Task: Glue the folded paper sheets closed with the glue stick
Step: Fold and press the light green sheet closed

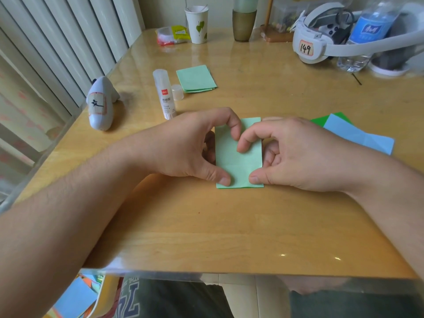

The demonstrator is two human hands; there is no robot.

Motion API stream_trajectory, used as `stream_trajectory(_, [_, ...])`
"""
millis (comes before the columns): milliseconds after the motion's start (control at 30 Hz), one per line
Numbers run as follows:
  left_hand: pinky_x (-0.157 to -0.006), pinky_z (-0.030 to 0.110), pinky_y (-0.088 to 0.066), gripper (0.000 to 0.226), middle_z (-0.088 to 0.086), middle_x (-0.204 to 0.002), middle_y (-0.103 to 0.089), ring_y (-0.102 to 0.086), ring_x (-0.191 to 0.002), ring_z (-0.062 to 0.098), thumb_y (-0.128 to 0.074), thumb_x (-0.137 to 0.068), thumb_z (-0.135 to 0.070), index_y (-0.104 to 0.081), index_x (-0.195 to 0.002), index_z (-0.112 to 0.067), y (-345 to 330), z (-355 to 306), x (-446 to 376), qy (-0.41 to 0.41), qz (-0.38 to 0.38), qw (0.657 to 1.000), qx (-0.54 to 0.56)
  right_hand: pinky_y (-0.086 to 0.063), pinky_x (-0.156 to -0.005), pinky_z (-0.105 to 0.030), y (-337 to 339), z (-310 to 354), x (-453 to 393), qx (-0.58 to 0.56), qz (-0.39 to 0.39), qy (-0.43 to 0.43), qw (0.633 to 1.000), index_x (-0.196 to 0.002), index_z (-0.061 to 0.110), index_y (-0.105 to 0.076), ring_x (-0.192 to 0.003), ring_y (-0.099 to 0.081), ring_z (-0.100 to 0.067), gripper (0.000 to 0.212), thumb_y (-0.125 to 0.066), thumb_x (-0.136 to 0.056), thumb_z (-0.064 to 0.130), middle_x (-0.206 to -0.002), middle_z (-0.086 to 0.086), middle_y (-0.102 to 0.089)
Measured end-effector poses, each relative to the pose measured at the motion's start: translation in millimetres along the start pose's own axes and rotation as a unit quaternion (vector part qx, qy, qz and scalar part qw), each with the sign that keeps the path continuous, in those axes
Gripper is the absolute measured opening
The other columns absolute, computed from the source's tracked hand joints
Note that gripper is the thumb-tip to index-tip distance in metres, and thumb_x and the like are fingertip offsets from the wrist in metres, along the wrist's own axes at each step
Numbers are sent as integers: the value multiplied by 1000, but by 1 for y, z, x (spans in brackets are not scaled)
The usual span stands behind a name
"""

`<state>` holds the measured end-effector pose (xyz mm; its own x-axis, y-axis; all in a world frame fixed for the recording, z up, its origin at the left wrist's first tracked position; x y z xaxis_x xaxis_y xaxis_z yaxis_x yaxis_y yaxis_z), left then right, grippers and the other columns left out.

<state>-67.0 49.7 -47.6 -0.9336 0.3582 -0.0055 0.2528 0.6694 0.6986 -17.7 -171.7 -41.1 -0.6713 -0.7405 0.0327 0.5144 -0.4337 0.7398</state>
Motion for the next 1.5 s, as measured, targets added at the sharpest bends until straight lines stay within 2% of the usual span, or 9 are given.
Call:
stream_trajectory(267, [-60, 20, -44, 65, -11, -77, -55, -53, -67, 5, -101, -62, -36, -56, -109, -38, 1, -1, 1, -2, -13, 999, -46, -52, -69, -23, 0, 0, -1, 34, 5, 14, 999, -100, 41, -69, -73, -66, -4, 43, -94, -71, 23, -93, 21, -57])
stream_trajectory(400, [-60, 18, -43, 66, -13, -77, -53, -54, -68, 6, -101, -62, -35, -55, -109, -36, 1, -1, 0, -6, -18, 998, -59, -53, -71, -35, -1, -2, -3, 51, -18, 21, 998, -96, 44, -64, -75, -58, -7, 38, -87, -66, 46, -87, 20, -58])
stream_trajectory(600, [-61, 15, -43, 66, -19, -78, -55, -53, -68, 5, -102, -61, -33, -54, -107, -37, 0, -1, 1, -7, -18, 998, -57, -41, -75, -16, -10, -1, -7, 67, -25, 37, 997, -90, 38, -56, -95, -52, 8, 50, -93, -60, 52, -116, 32, -57])
stream_trajectory(800, [-62, 20, -45, 69, -15, -81, -57, -53, -69, 6, -101, -63, -34, -53, -112, -37, 0, -1, 2, -7, -17, 998, -56, -36, -70, -17, -8, -2, -6, 89, -10, 26, 996, -94, 39, -54, -92, -48, 10, 53, -95, -61, 45, -102, 44, -48])
stream_trajectory(967, [-62, 21, -48, 123, -6, -82, -54, -52, -66, 10, -100, -66, -30, -21, -158, -45, 2, -1, 4, -24, -23, 999, -39, -48, -79, -29, -3, 5, 1, 78, -17, 23, 997, -114, 52, -42, -90, -54, -1, 77, -96, -60, 41, -97, 29, -56])
stream_trajectory(1100, [-62, 23, -49, 144, 8, -77, -57, -52, -64, 10, -101, -65, -29, 3, -164, -45, 1, 5, 4, -18, -20, 999, -32, -52, -88, -33, -1, 11, 5, 44, -17, 30, 998, -140, 79, -14, -90, -62, -6, 127, -100, -60, 31, -94, 19, -63])
stream_trajectory(1300, [-62, 18, -45, 88, -12, -79, -60, -52, -65, 5, -101, -64, -33, -54, -139, -35, 3, 2, 3, -5, -3, 998, -62, -54, -84, -38, -3, 2, 0, 23, -42, -4, 999, -140, 63, -31, -85, -62, -5, 111, -100, -55, 42, -90, 9, -64])
stream_trajectory(1433, [-59, 14, -39, 57, -22, -72, -56, -51, -65, 5, -100, -64, -38, -64, -108, -39, 3, -1, 2, 0, 2, 997, -71, -46, -67, -15, -5, -3, -7, 27, -49, -9, 998, -122, 50, -55, -83, -61, 2, 74, -96, -61, 46, -91, 14, -65])
stream_trajectory(1500, [-57, 13, -36, 47, -21, -69, -53, -49, -62, 5, -100, -65, -38, -64, -95, -38, 3, 0, 2, 1, 5, 997, -76, -46, -68, -17, -8, -2, -10, 45, -53, -9, 998, -113, 46, -58, -86, -60, 3, 64, -96, -61, 47, -93, 19, -65])
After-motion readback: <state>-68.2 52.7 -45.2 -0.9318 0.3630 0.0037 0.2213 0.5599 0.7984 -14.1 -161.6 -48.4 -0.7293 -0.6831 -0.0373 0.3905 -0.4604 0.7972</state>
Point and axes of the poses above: each hand's wrist, its own x-axis away from the middle knuckle, its own y-axis out of the back of the hand, z = x × y, the point moved 1 cm from there along -x, towards the middle knuckle
